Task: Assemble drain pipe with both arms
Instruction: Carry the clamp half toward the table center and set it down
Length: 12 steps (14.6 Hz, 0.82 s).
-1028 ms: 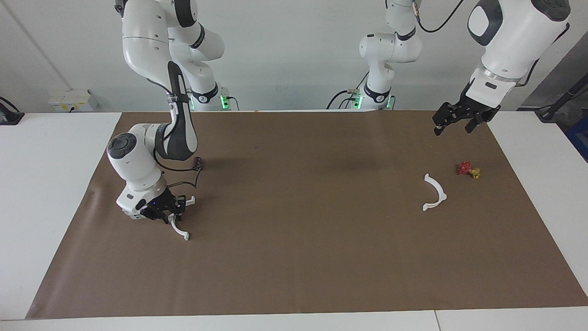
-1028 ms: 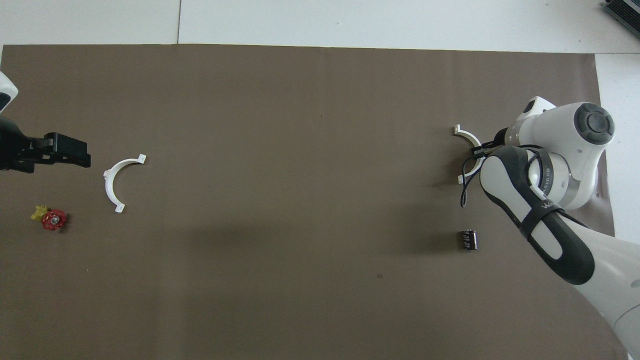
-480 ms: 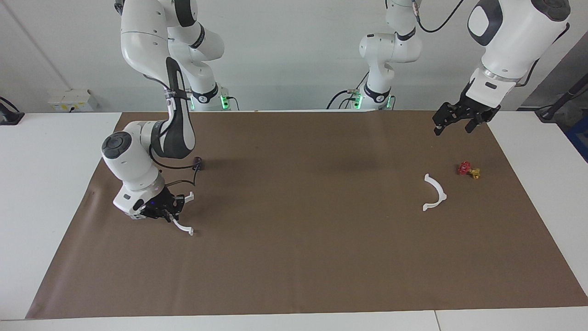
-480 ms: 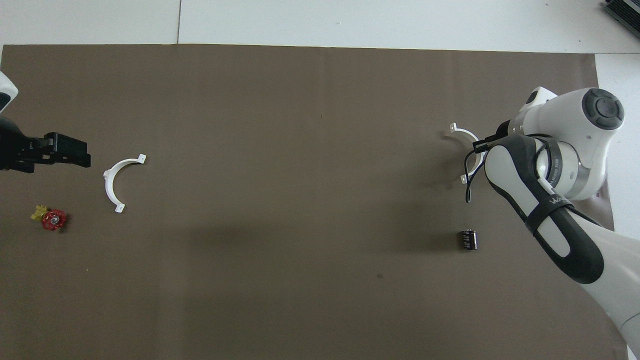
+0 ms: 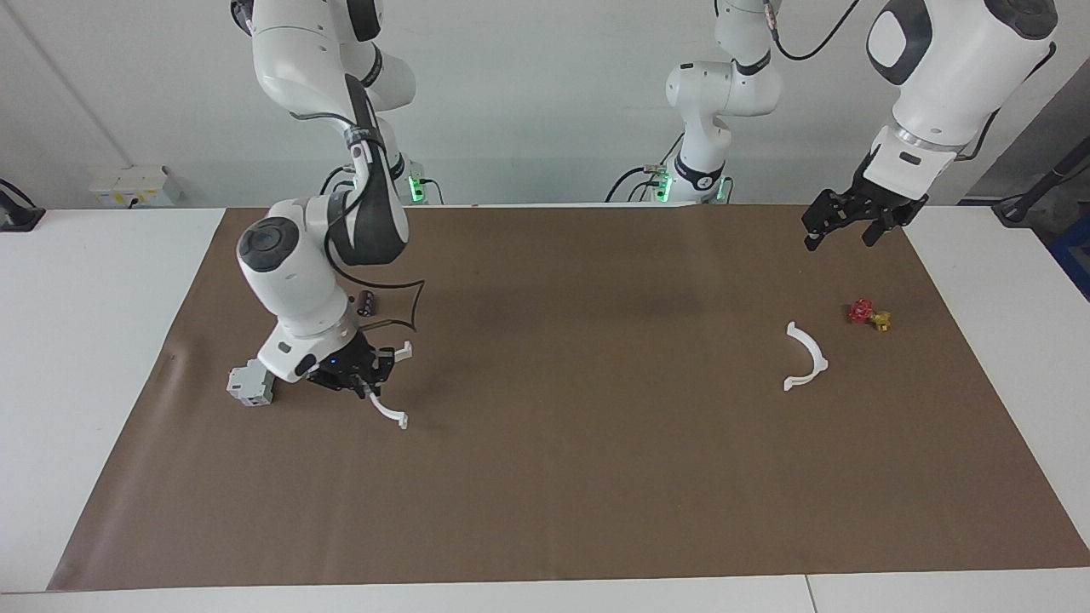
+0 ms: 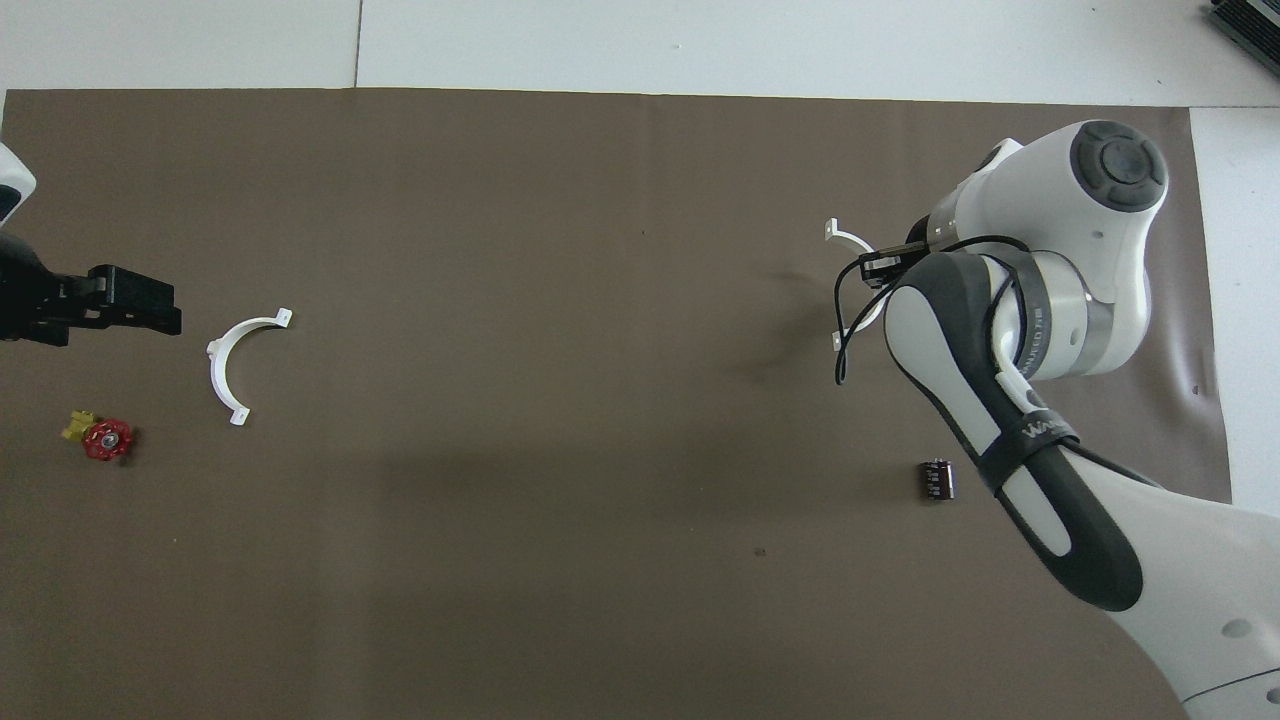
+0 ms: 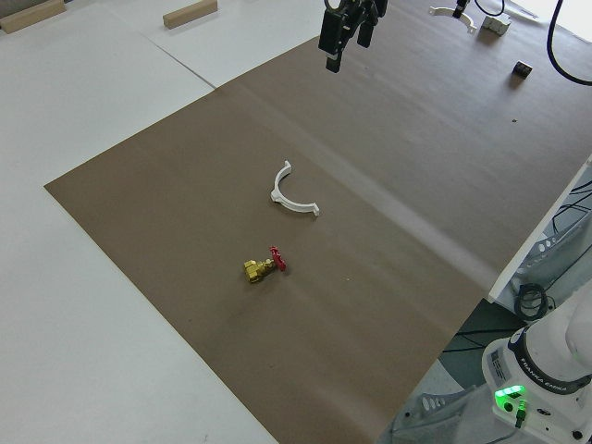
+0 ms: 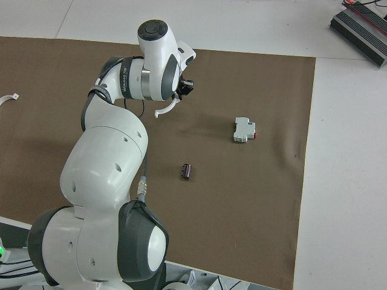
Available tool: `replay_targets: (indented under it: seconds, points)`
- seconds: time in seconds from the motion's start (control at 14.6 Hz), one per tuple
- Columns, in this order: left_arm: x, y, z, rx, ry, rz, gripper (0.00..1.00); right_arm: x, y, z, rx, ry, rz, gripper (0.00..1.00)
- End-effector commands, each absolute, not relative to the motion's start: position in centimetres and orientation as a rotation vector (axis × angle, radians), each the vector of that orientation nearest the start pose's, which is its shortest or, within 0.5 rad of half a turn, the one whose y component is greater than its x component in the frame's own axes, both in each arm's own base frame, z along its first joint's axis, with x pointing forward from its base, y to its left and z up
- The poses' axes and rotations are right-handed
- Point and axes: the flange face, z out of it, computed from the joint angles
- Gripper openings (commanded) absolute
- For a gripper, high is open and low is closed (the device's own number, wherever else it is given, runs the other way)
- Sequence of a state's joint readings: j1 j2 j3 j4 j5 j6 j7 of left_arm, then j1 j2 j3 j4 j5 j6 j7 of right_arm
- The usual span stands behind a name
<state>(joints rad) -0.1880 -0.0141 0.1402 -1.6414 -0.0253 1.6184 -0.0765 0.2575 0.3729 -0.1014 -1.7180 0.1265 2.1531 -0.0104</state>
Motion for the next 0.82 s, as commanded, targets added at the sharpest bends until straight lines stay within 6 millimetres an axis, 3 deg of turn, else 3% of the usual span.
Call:
replay_targets:
  seconds: [0.0,0.34,0.55,0.75]
  points:
    - [55.1,-2.9,60.6,-3.179,-0.064,0.004,1.0,64.0,17.4,38.1,-3.071,-0.06,-0.09,0.0]
    - [55.1,-2.8,60.6,-3.179,-0.066,0.004,1.0,60.7,27.9,36.8,-3.061,0.007,-0.099,0.0]
    - [55.1,-2.8,60.6,-3.179,-0.066,0.004,1.0,59.2,31.4,35.0,-3.065,0.006,-0.106,0.0]
    - [55.1,-2.9,60.6,-3.179,-0.064,0.004,1.0,58.1,32.3,33.0,-3.095,-0.013,-0.07,0.0]
